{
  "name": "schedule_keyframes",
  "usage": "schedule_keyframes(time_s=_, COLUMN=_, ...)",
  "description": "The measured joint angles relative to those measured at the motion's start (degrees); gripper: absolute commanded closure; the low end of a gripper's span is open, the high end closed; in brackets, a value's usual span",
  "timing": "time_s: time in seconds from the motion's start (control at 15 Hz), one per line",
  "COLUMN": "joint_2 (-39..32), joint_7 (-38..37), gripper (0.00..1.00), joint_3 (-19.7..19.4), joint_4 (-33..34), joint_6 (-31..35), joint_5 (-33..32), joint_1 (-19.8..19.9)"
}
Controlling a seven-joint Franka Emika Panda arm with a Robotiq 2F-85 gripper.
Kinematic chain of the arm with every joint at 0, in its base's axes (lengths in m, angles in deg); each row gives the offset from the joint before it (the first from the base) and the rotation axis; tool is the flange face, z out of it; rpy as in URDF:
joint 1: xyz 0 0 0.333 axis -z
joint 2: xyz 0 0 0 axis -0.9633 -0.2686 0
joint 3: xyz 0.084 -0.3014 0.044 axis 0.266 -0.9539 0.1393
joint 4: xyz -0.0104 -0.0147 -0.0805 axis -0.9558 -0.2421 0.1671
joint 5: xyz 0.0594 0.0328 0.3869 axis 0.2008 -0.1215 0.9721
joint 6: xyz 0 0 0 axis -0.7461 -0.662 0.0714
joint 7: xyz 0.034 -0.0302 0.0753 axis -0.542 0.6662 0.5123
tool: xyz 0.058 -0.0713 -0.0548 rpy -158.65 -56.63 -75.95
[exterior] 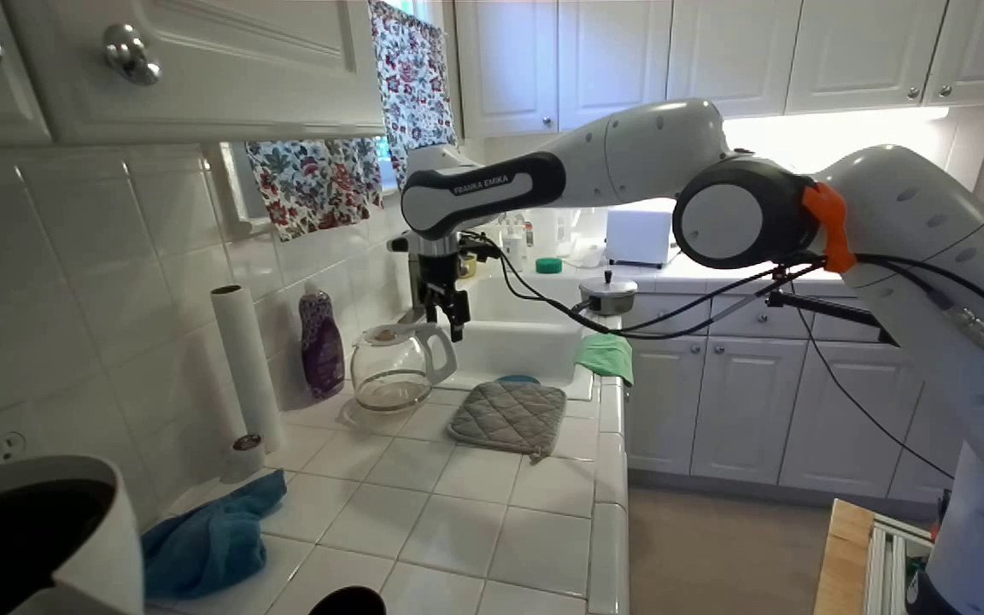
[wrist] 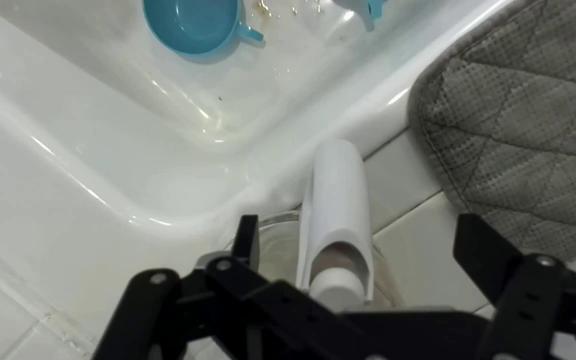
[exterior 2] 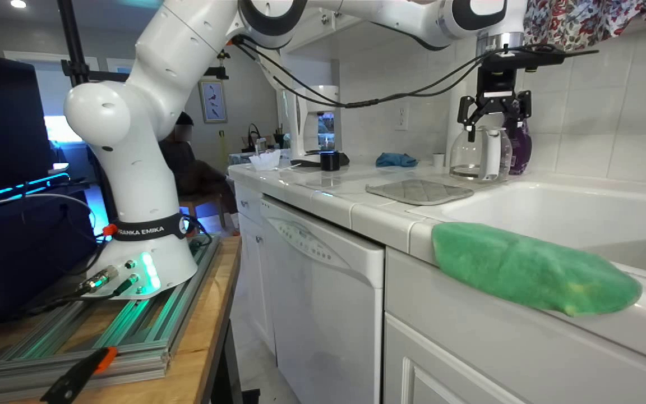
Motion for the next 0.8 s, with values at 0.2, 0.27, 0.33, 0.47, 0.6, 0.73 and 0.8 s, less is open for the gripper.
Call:
schedule_keyframes(time_s=0.2, joint_2=-1.66, joint_7=0.00, gripper=0.00, joint_3=-0.88, joint_4=1.66, joint_6=-0.48, joint_5=-3.73, joint_1=-1.58)
schedule_keyframes(time_s=0.27, joint_2=-2.36, joint_7=0.00, gripper=0.00, joint_3=-0.92, joint_4=2.16, joint_6=-0.48, joint_5=-4.33, joint_1=-1.92)
schedule_keyframes(time_s=0.33, joint_2=-3.09, joint_7=0.00, gripper=0.00, joint_3=-0.92, joint_4=2.72, joint_6=-0.48, joint_5=-4.60, joint_1=-2.23)
schedule_keyframes(time_s=0.47, joint_2=-4.37, joint_7=0.00, gripper=0.00, joint_3=-0.94, joint_4=3.61, joint_6=-0.48, joint_5=-4.66, joint_1=-2.76)
schedule_keyframes(time_s=0.6, joint_2=-5.37, joint_7=-0.01, gripper=0.05, joint_3=-1.16, joint_4=4.48, joint_6=-0.45, joint_5=-4.75, joint_1=-3.29)
schedule_keyframes(time_s=0.73, joint_2=-5.88, joint_7=-0.01, gripper=0.29, joint_3=-1.47, joint_4=5.39, joint_6=-0.44, joint_5=-4.81, joint_1=-3.75)
schedule_keyframes(time_s=0.8, joint_2=-6.13, joint_7=-0.01, gripper=0.31, joint_3=-1.64, joint_4=5.82, joint_6=-0.44, joint_5=-4.81, joint_1=-3.95)
